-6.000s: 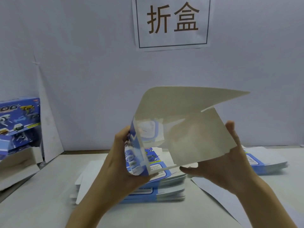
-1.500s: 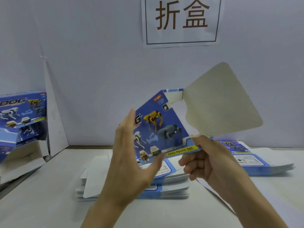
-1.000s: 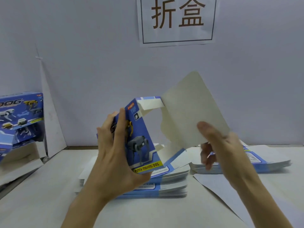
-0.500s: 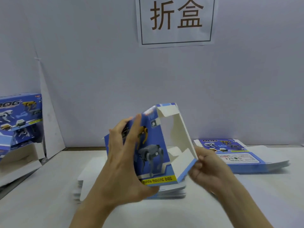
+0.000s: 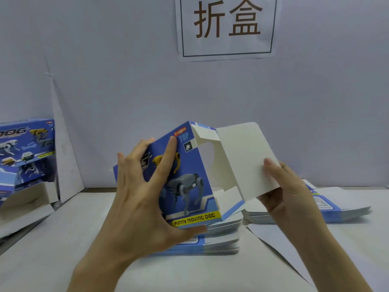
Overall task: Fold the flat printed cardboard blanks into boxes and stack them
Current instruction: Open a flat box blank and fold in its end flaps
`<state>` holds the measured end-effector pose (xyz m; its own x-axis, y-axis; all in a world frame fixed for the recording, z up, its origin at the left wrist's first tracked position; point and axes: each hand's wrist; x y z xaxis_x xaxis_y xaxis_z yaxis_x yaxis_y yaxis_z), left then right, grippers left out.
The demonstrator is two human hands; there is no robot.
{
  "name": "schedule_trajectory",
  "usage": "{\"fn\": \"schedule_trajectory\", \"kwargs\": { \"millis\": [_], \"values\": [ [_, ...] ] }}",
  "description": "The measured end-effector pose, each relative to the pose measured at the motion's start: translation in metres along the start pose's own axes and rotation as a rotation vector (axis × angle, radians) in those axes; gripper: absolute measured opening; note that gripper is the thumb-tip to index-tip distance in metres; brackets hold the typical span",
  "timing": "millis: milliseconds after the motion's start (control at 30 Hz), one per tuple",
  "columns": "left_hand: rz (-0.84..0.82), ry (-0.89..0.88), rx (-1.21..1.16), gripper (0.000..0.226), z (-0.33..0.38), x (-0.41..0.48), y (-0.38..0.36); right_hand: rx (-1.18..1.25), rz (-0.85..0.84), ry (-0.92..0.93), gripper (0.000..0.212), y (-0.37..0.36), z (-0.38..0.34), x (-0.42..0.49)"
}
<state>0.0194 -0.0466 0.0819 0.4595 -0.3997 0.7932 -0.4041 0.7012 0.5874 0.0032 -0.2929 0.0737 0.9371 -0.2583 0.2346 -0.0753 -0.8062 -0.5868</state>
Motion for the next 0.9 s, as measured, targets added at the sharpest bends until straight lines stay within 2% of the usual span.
{"fn": "schedule_trajectory", "kwargs": {
  "millis": [67, 133, 200, 267, 300, 333, 400, 500, 567, 633, 800, 900],
  "values": [
    [0.031, -0.015, -0.061, 0.123, 0.003, 0.000, 0.000, 0.054, -0.032, -0.034, 0.015, -0.003, -0.002, -0.002],
    [0.055, -0.017, -0.108, 0.130, 0.006, -0.001, -0.003, 0.130, -0.039, -0.241, 0.017, -0.009, 0.004, -0.005],
    [0.051, -0.014, -0.110, 0.132, 0.009, -0.002, -0.006, 0.222, -0.094, -0.474, 0.041, -0.017, 0.016, -0.010],
    [0.033, 0.005, -0.094, 0.132, 0.008, -0.003, -0.006, 0.360, -0.123, -0.555, 0.068, -0.022, 0.025, -0.012],
    [0.023, 0.018, -0.083, 0.132, 0.006, -0.003, -0.004, 0.390, -0.117, -0.548, 0.073, -0.023, 0.027, -0.012],
    [0.013, 0.029, -0.071, 0.132, 0.003, -0.003, -0.002, 0.382, -0.102, -0.527, 0.071, -0.024, 0.027, -0.011],
    [-0.005, 0.037, -0.046, 0.130, 0.000, -0.003, 0.003, 0.289, -0.026, -0.443, 0.048, -0.022, 0.024, -0.009],
    [-0.019, 0.037, 0.007, 0.125, -0.001, -0.002, 0.005, 0.016, 0.069, -0.213, 0.022, -0.013, 0.017, -0.006],
    [-0.027, 0.042, 0.008, 0.124, 0.001, -0.002, 0.003, -0.152, 0.101, -0.029, 0.024, -0.007, 0.013, -0.007],
    [-0.039, 0.042, -0.008, 0.122, 0.002, -0.003, 0.000, -0.214, 0.144, 0.108, 0.030, -0.004, 0.009, -0.008],
    [-0.025, 0.069, 0.007, 0.123, 0.005, -0.004, -0.006, -0.289, 0.151, 0.301, 0.029, -0.007, 0.004, -0.012],
    [-0.028, 0.135, -0.004, 0.124, 0.008, -0.005, -0.011, -0.432, 0.174, 0.468, 0.032, -0.008, 0.003, -0.015]
  ]
}}
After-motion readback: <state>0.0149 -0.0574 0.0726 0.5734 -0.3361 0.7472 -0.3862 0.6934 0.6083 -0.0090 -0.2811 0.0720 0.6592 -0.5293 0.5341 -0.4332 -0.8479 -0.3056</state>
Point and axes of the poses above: each hand's wrist, its own x-axis towards the middle knuckle, its own y-axis out of the back of the hand, z = x × y, and after that the axes turned 2 degrees about -z, right-handed
